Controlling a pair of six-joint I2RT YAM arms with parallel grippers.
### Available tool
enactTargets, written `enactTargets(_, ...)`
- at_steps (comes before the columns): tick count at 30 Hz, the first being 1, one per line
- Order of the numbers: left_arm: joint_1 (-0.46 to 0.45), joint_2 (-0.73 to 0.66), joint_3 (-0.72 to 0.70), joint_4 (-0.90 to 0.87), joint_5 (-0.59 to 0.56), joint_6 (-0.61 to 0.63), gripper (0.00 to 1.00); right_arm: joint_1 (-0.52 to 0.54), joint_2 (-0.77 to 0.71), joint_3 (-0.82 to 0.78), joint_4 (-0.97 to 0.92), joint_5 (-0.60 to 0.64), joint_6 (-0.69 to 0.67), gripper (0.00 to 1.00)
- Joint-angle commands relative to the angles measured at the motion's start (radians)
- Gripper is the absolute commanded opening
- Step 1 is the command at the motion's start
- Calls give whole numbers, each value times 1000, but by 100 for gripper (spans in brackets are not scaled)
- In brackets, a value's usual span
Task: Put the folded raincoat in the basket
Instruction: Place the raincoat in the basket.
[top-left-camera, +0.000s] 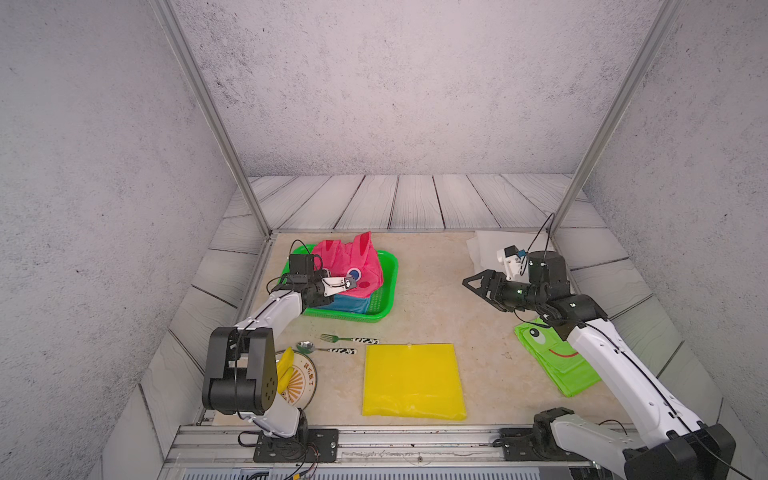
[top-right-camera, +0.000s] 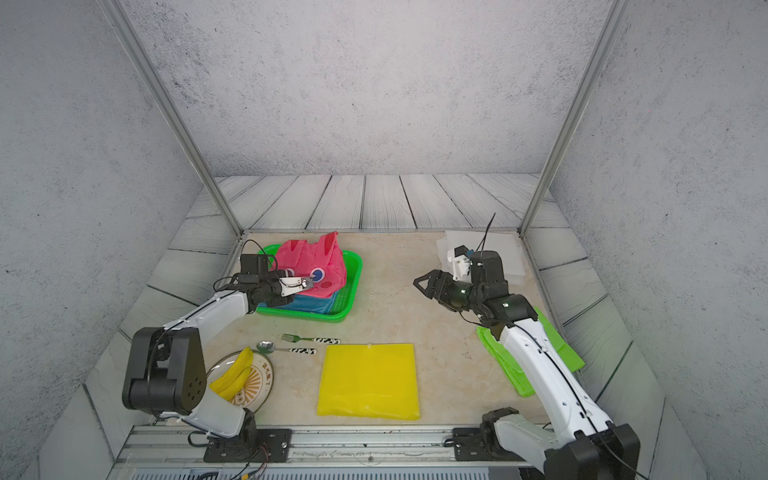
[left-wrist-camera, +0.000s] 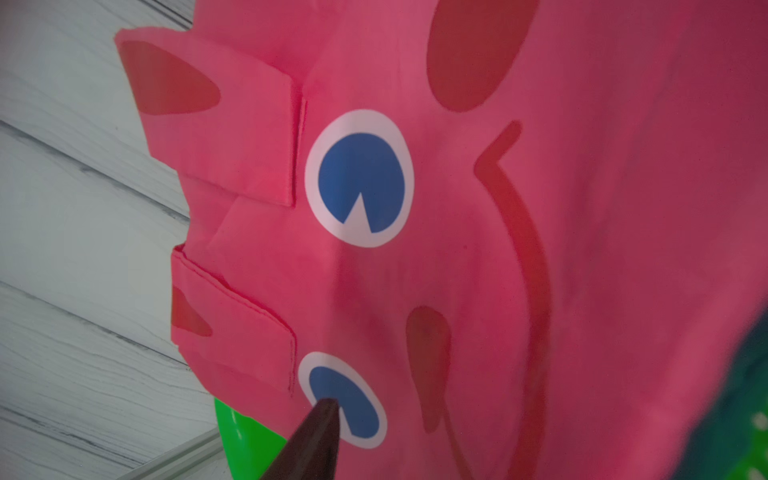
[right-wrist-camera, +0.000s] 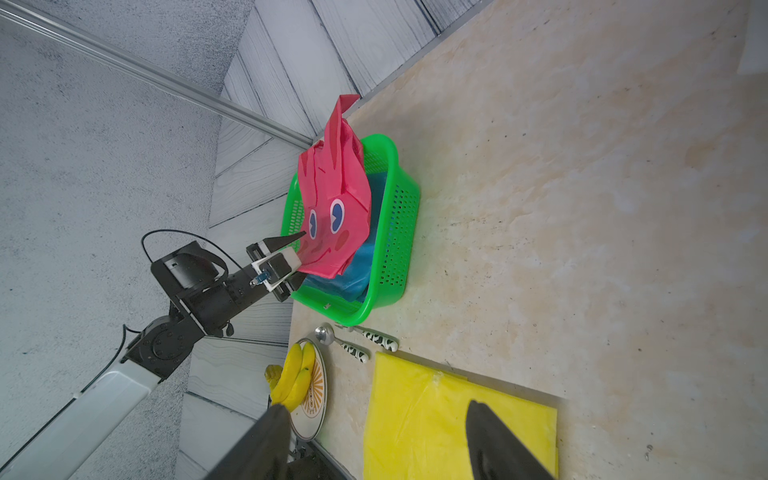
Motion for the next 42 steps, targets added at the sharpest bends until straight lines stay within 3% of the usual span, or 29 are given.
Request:
enactTargets(1,6,-55,23,-75,27,-8,62,5,1,13,12,1,1,71)
enactTargets(8,6,-108,42,-136,19,11,67,4,9,8,12,3,5,71)
enactTargets(12,6,-143,38,-193,44,41,79,10,25,12,13,1,2,71)
enactTargets(23,10,-101,98,-403,-40,106,81,50,94,48,-4,12,-8,71)
enactTargets(30,33,-125,246,-675,117,69,81,84,148,79,-20,25,-18,71)
enactTargets(35,39,-105,424,-863,284,-35,81,102,178,106,-38,36,-27,71)
enactTargets(38,37,-64,474,-822,355,-228,79,112,191,113,-40,41,-29,71)
enactTargets(42,34,38,522,-782,374,-481,57,121,206,116,-44,47,-32,70)
